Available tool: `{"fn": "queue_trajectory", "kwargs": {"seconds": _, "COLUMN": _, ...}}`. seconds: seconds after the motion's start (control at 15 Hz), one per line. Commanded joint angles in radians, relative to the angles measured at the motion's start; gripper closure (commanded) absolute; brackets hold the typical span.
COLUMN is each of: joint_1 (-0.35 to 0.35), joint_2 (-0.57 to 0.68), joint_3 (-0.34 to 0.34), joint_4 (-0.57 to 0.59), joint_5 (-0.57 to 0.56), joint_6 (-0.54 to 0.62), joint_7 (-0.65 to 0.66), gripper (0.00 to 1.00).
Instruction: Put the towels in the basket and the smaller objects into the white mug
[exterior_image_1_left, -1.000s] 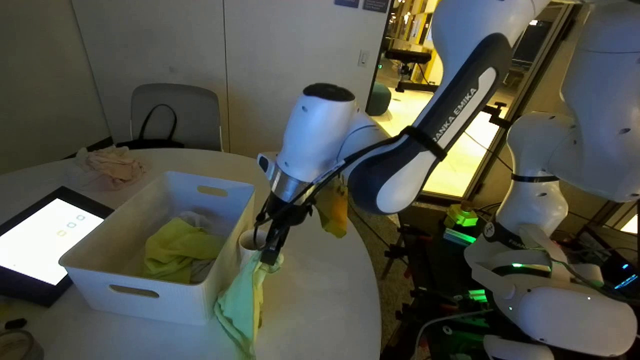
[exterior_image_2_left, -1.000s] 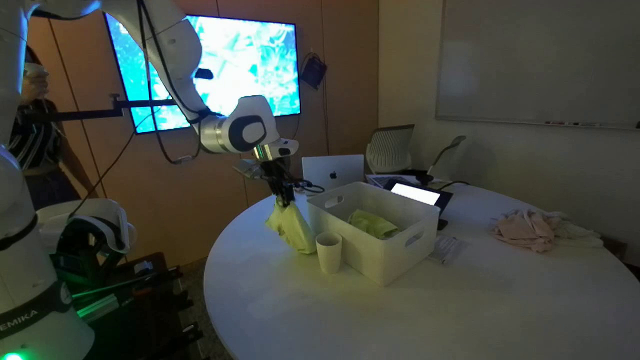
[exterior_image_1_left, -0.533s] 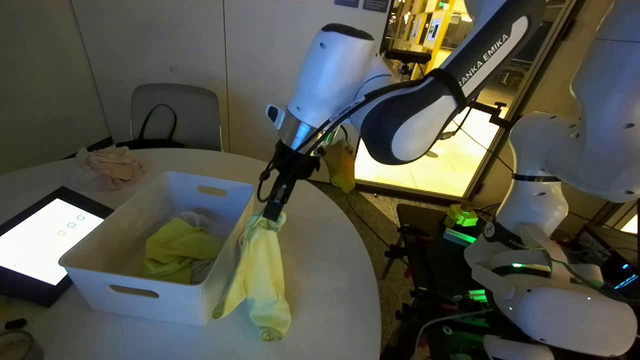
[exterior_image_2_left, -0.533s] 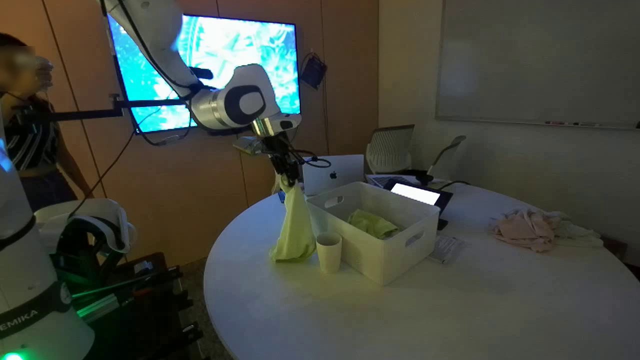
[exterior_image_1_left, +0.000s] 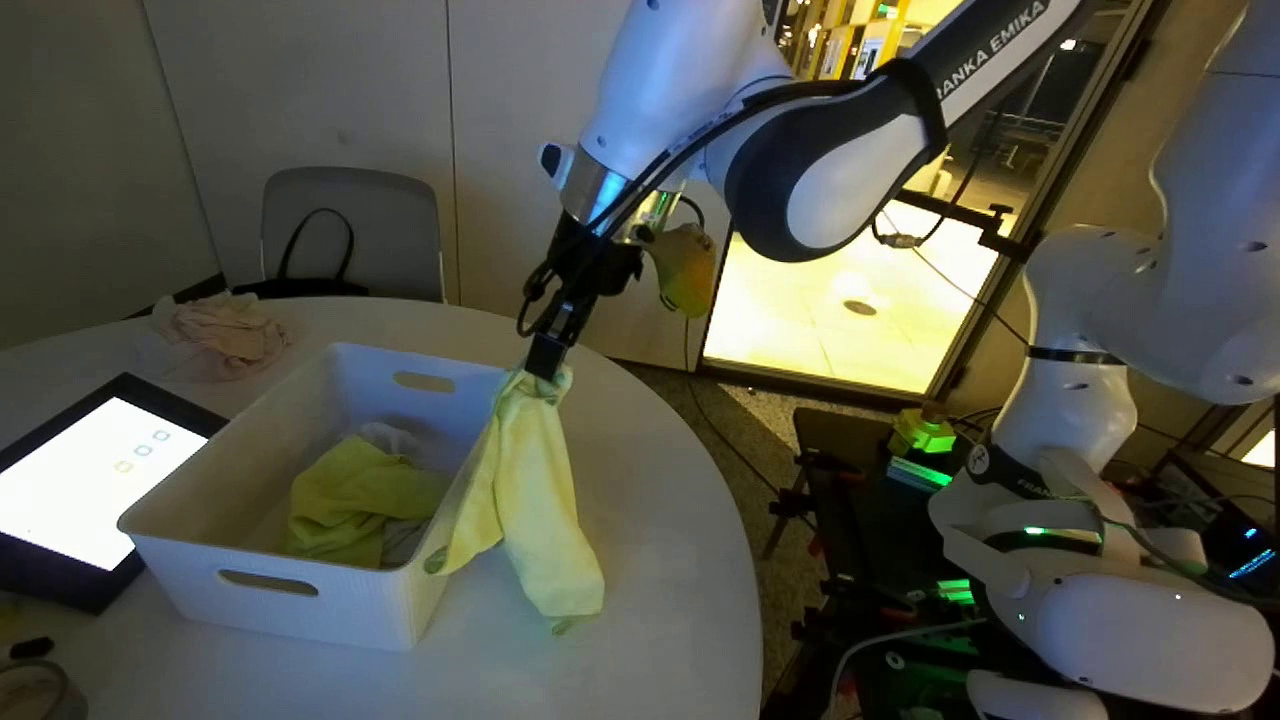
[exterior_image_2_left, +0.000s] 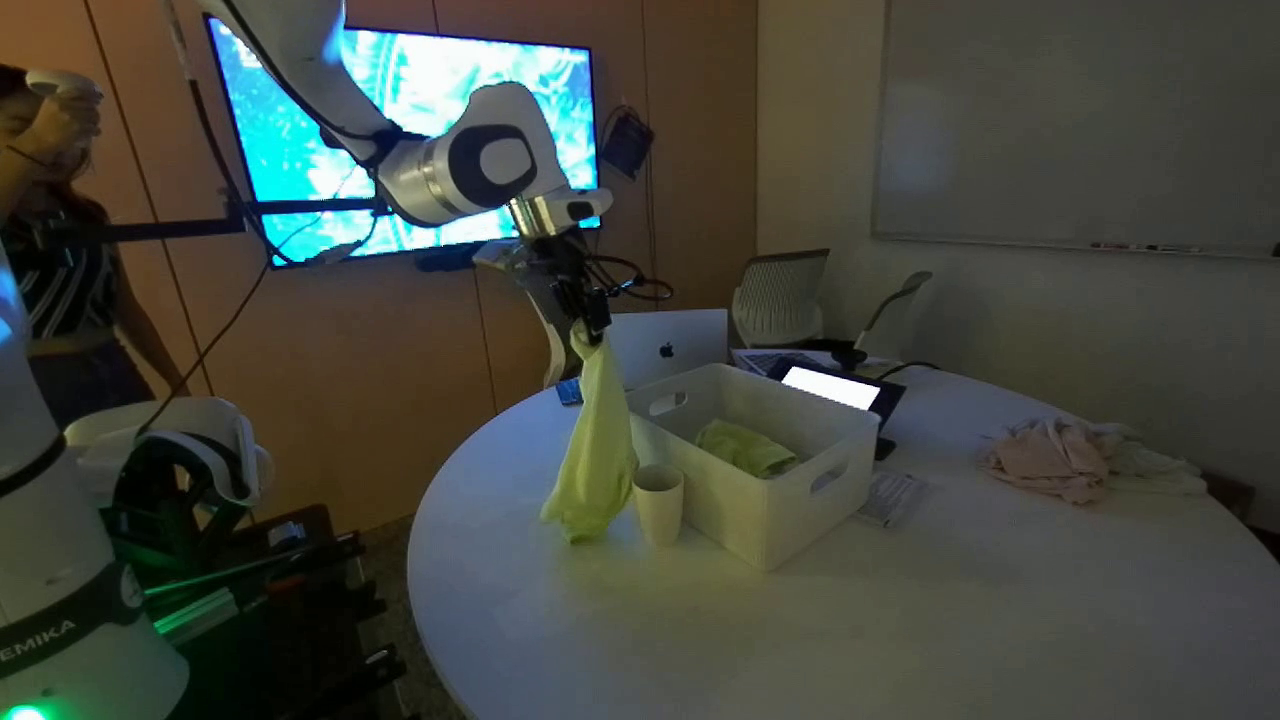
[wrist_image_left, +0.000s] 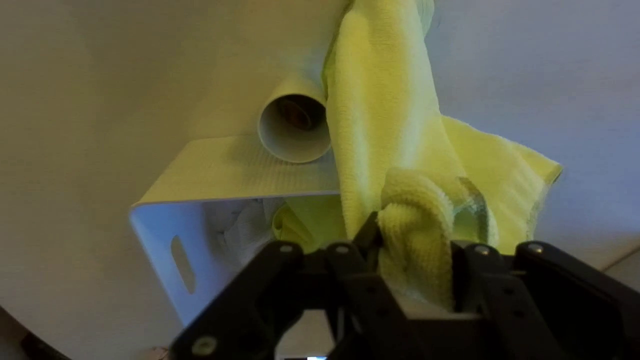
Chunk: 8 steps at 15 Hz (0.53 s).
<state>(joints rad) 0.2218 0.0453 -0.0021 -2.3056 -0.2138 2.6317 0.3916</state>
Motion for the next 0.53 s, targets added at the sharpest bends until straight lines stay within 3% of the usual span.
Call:
{"fn": "queue_trajectory", "kwargs": {"seconds": 0.0, "joint_1": -0.041, "joint_2": -0.067, "joint_3": 0.043, "joint_4": 0.029, "joint_5": 0.011, "joint_6": -0.09, "joint_7": -0.007, "gripper": 0.97}}
{"fn": "queue_trajectory", "kwargs": {"seconds": 0.47, "joint_1": -0.078, "joint_2": -0.106, "joint_3": 0.073, "joint_4": 0.115, "joint_5": 0.086, "joint_6": -0.257, "joint_7": -0.076, "gripper": 0.97}}
